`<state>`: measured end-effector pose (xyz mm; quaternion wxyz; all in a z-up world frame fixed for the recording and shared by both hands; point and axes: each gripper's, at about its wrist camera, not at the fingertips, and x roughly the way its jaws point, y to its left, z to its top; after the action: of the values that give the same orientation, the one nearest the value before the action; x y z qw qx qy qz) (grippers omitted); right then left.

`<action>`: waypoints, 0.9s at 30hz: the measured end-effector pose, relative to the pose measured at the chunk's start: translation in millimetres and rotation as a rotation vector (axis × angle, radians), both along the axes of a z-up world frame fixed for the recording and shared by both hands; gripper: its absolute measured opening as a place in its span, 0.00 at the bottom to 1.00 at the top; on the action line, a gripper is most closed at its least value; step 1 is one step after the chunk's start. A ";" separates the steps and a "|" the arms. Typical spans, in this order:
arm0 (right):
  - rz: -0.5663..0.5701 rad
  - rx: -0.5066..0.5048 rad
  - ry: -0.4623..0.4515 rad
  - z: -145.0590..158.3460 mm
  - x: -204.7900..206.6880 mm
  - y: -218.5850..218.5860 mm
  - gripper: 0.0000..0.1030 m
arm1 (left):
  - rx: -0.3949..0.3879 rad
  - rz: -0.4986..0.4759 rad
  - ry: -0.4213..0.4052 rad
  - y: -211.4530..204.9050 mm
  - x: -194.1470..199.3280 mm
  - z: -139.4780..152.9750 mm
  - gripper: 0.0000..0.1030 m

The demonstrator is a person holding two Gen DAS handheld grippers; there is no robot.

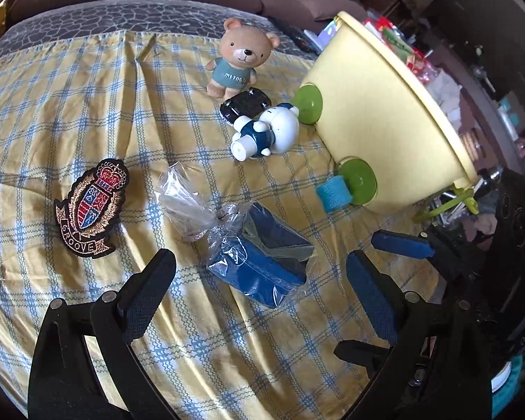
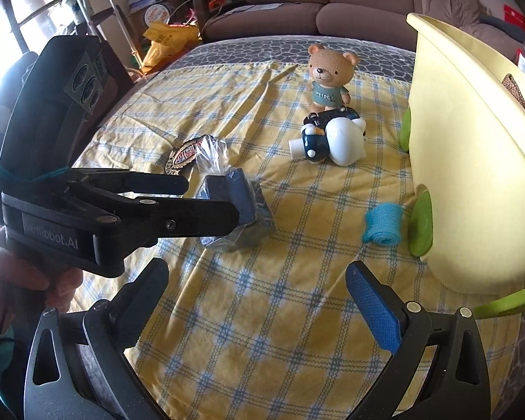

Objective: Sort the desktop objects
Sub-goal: 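Grasp the bagged blue box with the left gripper while the right gripper moves to the patch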

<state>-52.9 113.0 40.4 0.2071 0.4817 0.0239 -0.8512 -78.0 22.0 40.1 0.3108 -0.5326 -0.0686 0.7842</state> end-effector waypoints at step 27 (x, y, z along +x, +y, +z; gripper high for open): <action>-0.080 -0.083 -0.033 -8.4 -8.2 25.3 0.99 | -0.022 0.151 0.152 -38.1 -10.0 31.0 0.57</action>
<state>-61.1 138.3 32.0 0.1931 0.4872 -0.0339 -0.8510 -88.0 -16.1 71.1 0.2494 -0.4681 -0.0760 0.8443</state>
